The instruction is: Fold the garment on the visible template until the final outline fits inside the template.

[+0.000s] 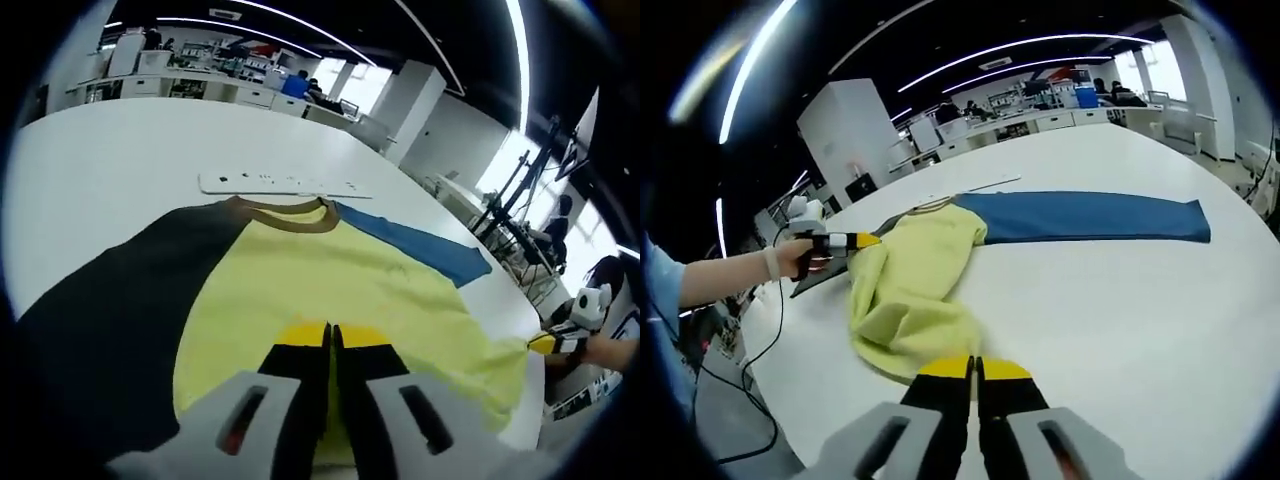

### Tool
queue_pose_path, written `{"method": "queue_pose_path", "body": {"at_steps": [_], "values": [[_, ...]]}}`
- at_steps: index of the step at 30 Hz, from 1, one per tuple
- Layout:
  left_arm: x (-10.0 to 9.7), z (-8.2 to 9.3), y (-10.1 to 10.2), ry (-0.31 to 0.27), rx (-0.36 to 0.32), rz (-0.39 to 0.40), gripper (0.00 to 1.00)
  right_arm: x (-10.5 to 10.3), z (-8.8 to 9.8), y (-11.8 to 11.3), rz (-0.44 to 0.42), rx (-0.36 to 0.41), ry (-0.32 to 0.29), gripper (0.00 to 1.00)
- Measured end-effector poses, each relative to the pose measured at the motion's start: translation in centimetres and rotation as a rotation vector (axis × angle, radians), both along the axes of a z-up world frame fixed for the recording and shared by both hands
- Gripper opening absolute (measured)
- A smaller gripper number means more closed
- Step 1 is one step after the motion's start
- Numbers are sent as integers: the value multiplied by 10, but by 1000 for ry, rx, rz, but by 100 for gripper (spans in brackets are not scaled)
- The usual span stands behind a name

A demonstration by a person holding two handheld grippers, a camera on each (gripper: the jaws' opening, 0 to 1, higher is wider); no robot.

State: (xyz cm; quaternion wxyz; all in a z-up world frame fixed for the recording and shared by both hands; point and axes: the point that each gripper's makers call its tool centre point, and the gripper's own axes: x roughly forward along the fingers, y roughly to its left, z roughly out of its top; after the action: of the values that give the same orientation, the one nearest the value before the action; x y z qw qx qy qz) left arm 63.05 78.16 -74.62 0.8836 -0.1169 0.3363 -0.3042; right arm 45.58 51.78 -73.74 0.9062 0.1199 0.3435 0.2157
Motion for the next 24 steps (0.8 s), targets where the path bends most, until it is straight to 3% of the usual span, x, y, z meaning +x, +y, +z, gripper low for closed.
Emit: {"method": "queue_pose_path", "body": {"at_steps": [3,7,9,13,14,16,18,20,24], "values": [[-2,6,-2,-29,-6,-31,5,0,-1,-1,-3,5,3,0],[-9,16,-7,-47,-25,-82,24,0,-2,-1,2,5,8,0],[-10,22,-8,-77,-40,-97,42,0,-2,1,5,5,7,0],[-24,30,-16,-63,-82,-171,74,1,-1,3,6,11,8,0],[-27,33,-19,-66,-94,-184,86,0,-1,4,7,12,7,0],[-36,33,-21,-60,-79,-222,99,0,0,5,6,16,7,0],[-43,32,-16,-89,-20,-268,97,0,0,6,7,19,6,0],[-48,32,-14,-66,-26,-269,97,0,0,7,8,19,6,0],[-56,36,-5,-77,-18,-284,94,-2,0,7,7,23,5,0]]}}
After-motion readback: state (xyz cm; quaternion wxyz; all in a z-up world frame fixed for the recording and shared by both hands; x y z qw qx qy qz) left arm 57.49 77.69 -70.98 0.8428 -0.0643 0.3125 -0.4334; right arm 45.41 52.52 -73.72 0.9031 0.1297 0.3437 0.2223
